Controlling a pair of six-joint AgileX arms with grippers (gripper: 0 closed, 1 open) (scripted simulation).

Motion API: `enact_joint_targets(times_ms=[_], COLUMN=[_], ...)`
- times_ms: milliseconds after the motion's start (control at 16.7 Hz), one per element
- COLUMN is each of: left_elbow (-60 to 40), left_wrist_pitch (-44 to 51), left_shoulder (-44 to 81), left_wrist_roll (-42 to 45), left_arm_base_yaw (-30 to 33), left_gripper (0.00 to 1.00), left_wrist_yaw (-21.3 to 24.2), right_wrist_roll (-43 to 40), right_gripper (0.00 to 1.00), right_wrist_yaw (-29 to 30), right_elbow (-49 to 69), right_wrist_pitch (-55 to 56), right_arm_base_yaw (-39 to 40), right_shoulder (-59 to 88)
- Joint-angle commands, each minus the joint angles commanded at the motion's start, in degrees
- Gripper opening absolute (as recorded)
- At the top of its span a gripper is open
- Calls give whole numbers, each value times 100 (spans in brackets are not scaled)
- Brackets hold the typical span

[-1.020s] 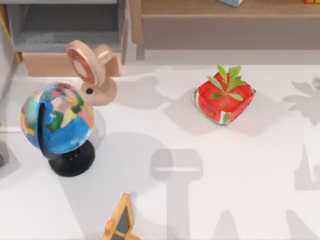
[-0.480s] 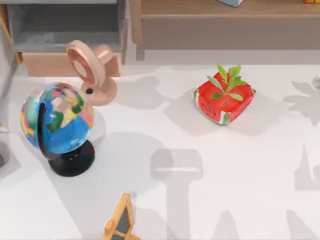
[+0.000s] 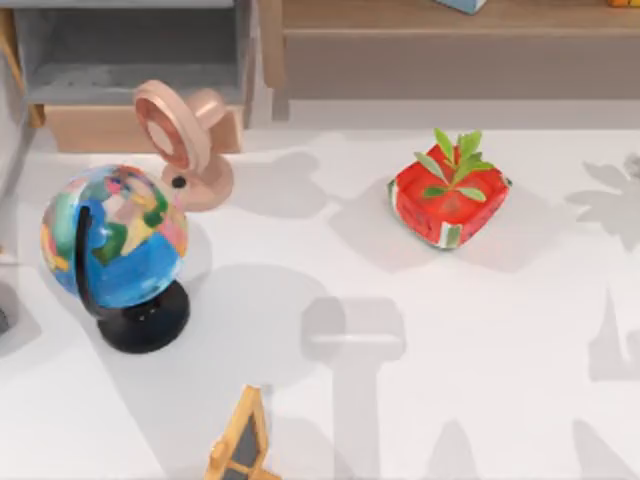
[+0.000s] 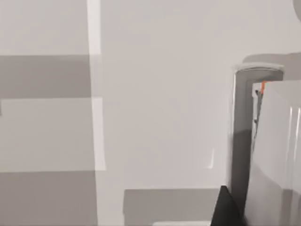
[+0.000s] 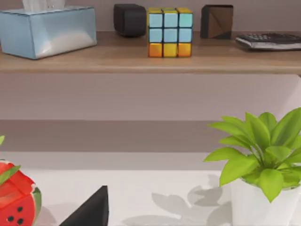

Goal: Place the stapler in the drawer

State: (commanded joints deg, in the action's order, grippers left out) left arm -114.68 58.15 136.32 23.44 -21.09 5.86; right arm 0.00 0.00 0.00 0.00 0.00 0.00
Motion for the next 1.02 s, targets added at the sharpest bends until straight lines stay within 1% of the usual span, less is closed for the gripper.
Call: enact_joint_targets(times_ms=[540,600,1020], left_elbow=[0,0,0], left_wrist_pitch=[0,0,0], left_shoulder=[0,0,0], left_wrist_roll=[0,0,0], left_arm_base_yaw=[0,0,0], left_gripper=[98,100,100], left_wrist_yaw=[0,0,0], right_wrist_roll=[0,0,0], right_gripper=[100,100,100], right_wrist_yaw=[0,0,0], right_elbow=[0,0,0], right_wrist_pitch=[0,0,0], right_arm_base_yaw=[0,0,0], right_shoulder=[0,0,0])
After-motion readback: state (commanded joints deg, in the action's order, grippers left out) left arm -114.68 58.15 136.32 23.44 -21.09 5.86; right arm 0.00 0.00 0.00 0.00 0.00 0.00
